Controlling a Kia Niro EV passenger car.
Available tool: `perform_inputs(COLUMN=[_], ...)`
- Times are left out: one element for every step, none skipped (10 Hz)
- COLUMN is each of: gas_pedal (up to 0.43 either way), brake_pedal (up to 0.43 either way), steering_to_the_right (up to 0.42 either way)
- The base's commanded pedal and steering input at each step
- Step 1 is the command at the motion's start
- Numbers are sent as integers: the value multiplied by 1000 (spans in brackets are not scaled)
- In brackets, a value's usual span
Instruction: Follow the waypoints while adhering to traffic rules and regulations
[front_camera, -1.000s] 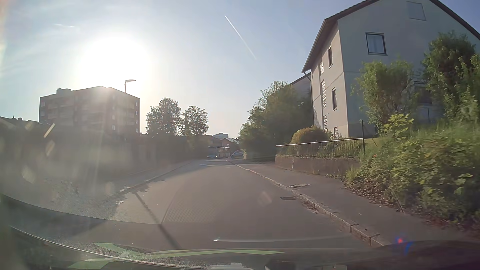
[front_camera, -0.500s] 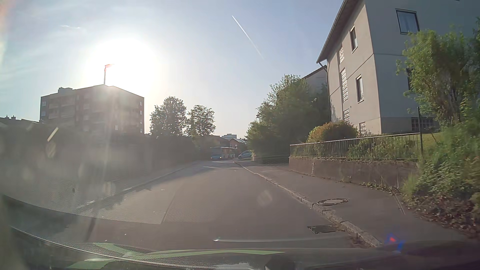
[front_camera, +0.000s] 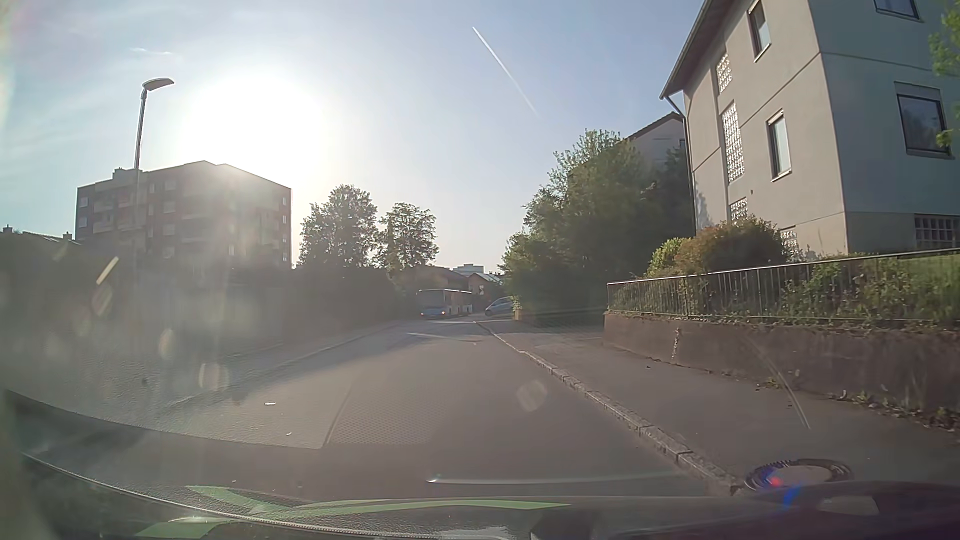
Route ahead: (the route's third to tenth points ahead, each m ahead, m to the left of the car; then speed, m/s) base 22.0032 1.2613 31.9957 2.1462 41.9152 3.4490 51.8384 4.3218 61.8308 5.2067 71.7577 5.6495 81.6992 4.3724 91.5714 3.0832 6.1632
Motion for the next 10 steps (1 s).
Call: perform_inputs(gas_pedal=[0,0,0,0,0,0,0,0,0,0], brake_pedal=[238,238,238,238,238,238,238,238,244,238], steering_to_the_right=[-26,-28,-30,-33,-35,-35,-35,-35,-35,-35])
